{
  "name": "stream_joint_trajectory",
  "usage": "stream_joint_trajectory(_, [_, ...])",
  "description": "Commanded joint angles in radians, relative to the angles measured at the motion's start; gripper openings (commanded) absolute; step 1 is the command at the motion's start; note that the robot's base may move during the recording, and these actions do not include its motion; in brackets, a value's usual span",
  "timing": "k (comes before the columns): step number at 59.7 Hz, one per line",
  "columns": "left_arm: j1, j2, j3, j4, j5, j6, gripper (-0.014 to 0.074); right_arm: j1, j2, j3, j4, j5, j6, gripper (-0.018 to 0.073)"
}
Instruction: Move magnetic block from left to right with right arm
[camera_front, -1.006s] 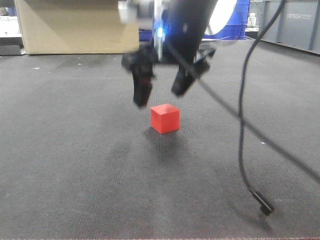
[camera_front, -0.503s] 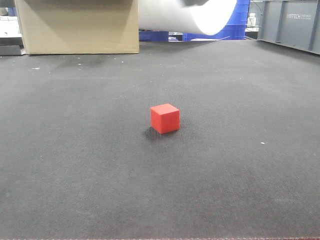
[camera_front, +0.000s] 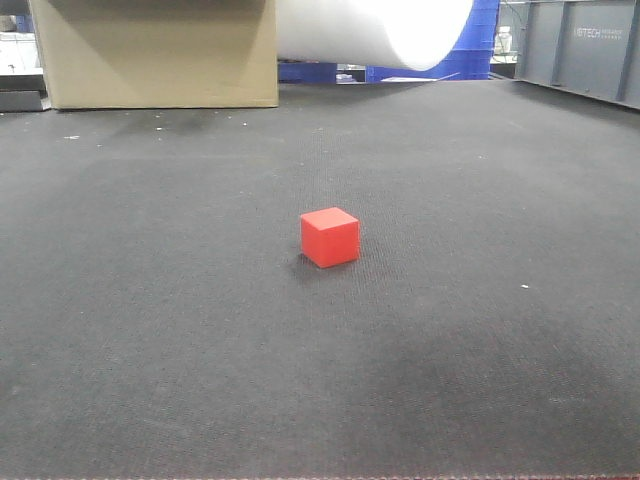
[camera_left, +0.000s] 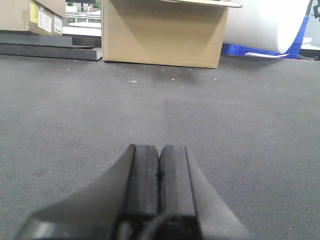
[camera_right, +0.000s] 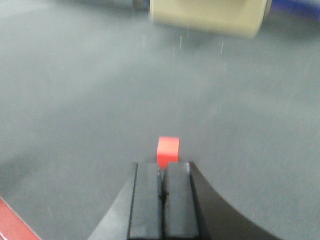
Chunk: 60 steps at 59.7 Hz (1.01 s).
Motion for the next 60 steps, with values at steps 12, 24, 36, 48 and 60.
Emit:
stream_joint_trajectory(12, [-0.003, -0.011, 0.008, 0.000, -0.091, -0.007, -0.0116, -0.001, -0.317, 0.041, 0.008, -0.107, 0.000, 0.0111])
stream_joint_trajectory(24, [-0.003, -0.011, 0.008, 0.000, -0.091, -0.007, -0.0116, -0.001, -0.390, 0.042, 0.008, -0.107, 0.000, 0.0111])
stream_joint_trajectory(36, [-0.003, -0.011, 0.008, 0.000, -0.091, -0.007, -0.0116, -0.001, -0.390, 0.042, 0.008, -0.107, 0.000, 0.0111])
stream_joint_trajectory(48, [-0.003, -0.011, 0.008, 0.000, -0.091, -0.007, -0.0116, -0.066, -0.390, 0.087, 0.002, -0.103, 0.000, 0.0111])
stream_joint_trajectory(60, [-0.003, -0.011, 0.008, 0.000, -0.091, -0.007, -0.0116, -0.344, -0.390, 0.188, 0.010, -0.123, 0.000, 0.0111])
